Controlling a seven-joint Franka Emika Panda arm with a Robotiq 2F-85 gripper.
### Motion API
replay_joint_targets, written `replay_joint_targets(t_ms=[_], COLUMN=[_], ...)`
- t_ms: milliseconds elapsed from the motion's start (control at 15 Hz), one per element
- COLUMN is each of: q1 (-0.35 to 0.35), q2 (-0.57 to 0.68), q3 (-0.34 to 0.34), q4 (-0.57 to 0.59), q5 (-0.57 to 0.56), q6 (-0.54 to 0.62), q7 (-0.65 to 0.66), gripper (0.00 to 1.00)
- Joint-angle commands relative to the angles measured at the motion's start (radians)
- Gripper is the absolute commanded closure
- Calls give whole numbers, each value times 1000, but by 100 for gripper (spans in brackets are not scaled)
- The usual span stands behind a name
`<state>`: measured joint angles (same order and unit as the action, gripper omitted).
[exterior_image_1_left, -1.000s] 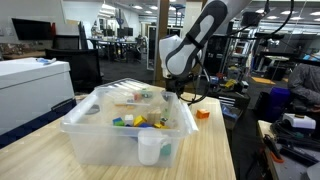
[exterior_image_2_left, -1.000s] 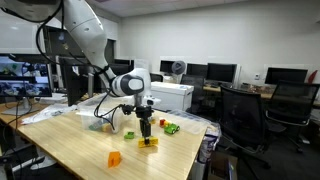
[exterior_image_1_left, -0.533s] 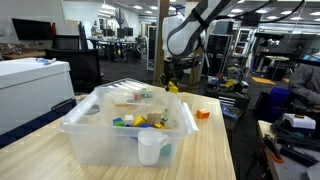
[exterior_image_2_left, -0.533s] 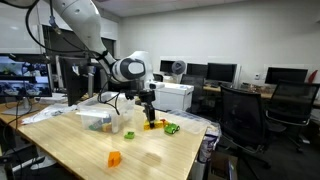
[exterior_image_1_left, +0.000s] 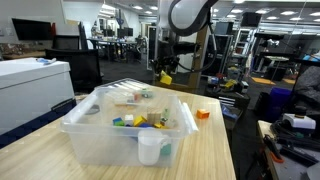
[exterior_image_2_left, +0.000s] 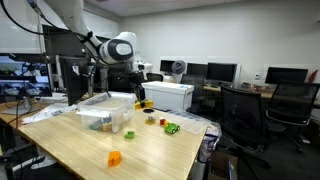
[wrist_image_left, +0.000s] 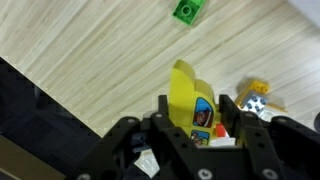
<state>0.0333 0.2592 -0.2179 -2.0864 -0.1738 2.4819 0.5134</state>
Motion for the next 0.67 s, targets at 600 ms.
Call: replay_joint_targets(t_ms=[600], q1=[47], q2=[-430], q3=[214], q4=[-459], q5=[-71], q6=[123], q7=[-109], gripper=[72])
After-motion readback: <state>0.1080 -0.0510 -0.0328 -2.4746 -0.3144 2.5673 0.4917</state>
